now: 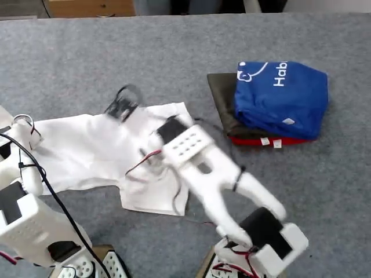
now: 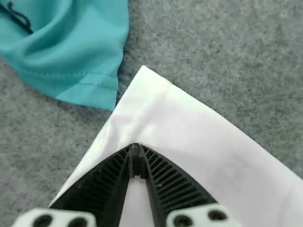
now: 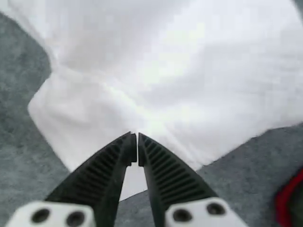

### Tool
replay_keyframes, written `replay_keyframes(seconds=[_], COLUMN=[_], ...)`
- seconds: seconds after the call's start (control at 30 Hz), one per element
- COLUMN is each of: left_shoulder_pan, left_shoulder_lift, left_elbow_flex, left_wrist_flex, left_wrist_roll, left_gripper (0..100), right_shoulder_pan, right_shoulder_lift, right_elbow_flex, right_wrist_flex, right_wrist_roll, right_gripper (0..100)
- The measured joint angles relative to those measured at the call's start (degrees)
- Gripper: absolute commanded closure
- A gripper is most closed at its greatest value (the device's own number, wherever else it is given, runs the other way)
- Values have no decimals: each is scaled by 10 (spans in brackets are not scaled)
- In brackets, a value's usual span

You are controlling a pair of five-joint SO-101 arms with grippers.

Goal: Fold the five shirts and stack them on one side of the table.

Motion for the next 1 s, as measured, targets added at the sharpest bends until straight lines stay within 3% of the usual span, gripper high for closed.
replay_keyframes(seconds=[0.17, 0.3, 0.5, 0.77, 1.0], left_shoulder_pan=[0, 0, 0, 0, 0], left_shoulder_lift=[0, 0, 0, 0, 0], left_elbow_flex=[0, 0, 0, 0, 0], left_wrist_flex=[0, 0, 0, -50, -56], left_wrist_roll=[0, 0, -2, -13, -17], left_gripper=[971, 971, 971, 972, 972], right_shoulder_pan=[80, 105, 118, 161, 156], right_shoulder_lift=[4, 56, 174, 324, 323], right_elbow_flex=[0, 0, -30, -152, -264], right_wrist_flex=[-119, -223, -261, -244, -49], right_wrist_roll=[-2, -2, -21, -63, -63], right_gripper=[985, 985, 985, 985, 985])
